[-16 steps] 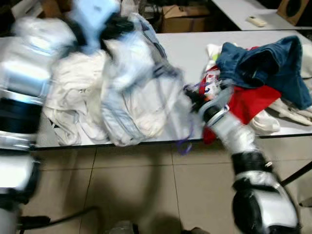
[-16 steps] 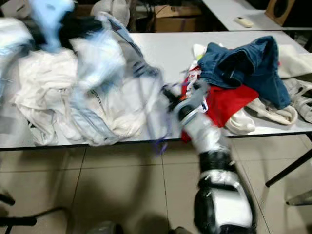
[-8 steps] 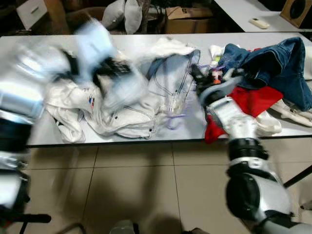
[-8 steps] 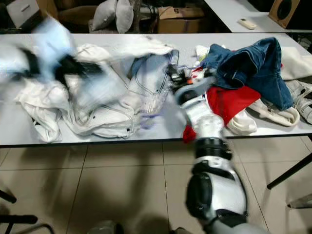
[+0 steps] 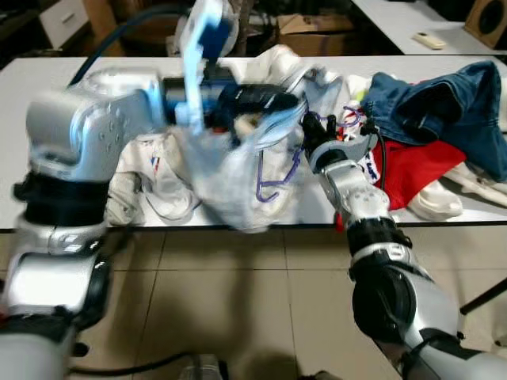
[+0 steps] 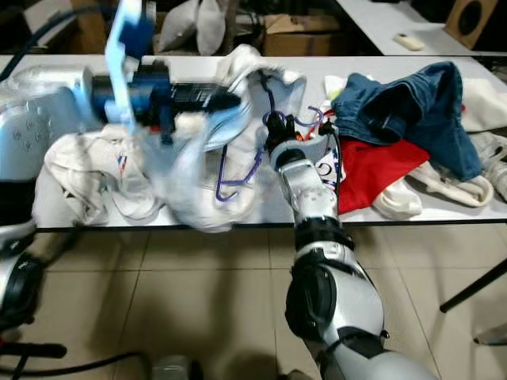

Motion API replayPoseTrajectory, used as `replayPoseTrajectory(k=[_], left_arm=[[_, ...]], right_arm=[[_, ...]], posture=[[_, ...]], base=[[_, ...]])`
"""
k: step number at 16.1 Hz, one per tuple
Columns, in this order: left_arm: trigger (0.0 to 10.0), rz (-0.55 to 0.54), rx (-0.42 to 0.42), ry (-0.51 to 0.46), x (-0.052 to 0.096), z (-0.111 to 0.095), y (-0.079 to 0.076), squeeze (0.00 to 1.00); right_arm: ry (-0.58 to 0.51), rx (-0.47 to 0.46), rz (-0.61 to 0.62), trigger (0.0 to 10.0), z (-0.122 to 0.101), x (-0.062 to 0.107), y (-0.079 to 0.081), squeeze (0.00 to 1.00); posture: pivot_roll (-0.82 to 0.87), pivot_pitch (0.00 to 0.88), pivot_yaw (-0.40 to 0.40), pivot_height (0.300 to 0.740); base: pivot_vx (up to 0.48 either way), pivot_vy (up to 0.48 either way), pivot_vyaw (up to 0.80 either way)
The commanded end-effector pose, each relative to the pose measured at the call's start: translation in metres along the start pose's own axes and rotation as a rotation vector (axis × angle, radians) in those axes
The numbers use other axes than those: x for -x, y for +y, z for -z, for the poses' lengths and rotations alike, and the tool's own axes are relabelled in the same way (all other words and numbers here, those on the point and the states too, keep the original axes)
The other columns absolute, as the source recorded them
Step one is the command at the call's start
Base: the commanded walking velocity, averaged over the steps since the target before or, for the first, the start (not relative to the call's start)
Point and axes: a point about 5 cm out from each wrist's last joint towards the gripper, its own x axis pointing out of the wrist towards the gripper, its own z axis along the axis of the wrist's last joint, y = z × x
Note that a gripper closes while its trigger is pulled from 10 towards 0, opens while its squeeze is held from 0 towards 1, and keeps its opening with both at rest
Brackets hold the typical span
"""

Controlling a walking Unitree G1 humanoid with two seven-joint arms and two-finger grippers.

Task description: Hang hanger

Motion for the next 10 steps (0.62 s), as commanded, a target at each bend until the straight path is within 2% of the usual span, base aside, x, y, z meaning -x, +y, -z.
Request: replayPoseTrajectory(k=[1,2,4,6,7,10], left_arm=[[0.0,0.017,0.006,-0.084,-0.004,-0.018,-0.004,0.0],[0.0,-0.019,0.031,-0.127,-0.007,-0.024,0.0,0.0],[0.0,-0.228,-0.051,-0.19,-0.01,-0.04,0.021,0.0],[0.0,-0.454,-0.116,-0.238,0.003,-0.058,0.046,0.0],[0.0,-0.498,-0.125,-0.253,0.007,-0.062,0.05,0.0],[0.0,-0.688,-0.158,-0.364,0.033,-0.086,0.07,0.0]], right_arm=[[-0.017,0.003,0.022,10.0,0.001,-0.003,0.003,0.0],[-0.003,0.033,0.038,10.0,0.006,-0.003,0.002,0.0],[0.085,0.183,0.103,10.0,0.025,0.001,-0.01,0.0],[0.19,0.386,0.131,10.0,0.038,0.011,-0.025,0.0],[0.204,0.406,0.132,10.0,0.039,0.013,-0.027,0.0],[0.262,0.452,0.147,10.0,0.03,0.031,-0.042,0.0]], posture=[[0.17,0.0,0.056,0.723],[0.17,0.0,0.063,0.723],[0.17,0.0,0.077,0.723],[0.16,0.0,0.091,0.723],[0.15,0.0,0.093,0.723],[0.13,0.0,0.096,0.723]], base=[[0.0,0.0,0.0],[0.0,0.0,0.0],[0.0,0.0,0.0],[0.0,0.0,0.0],[0.0,0.0,0.0],[0.0,0.0,0.0]])
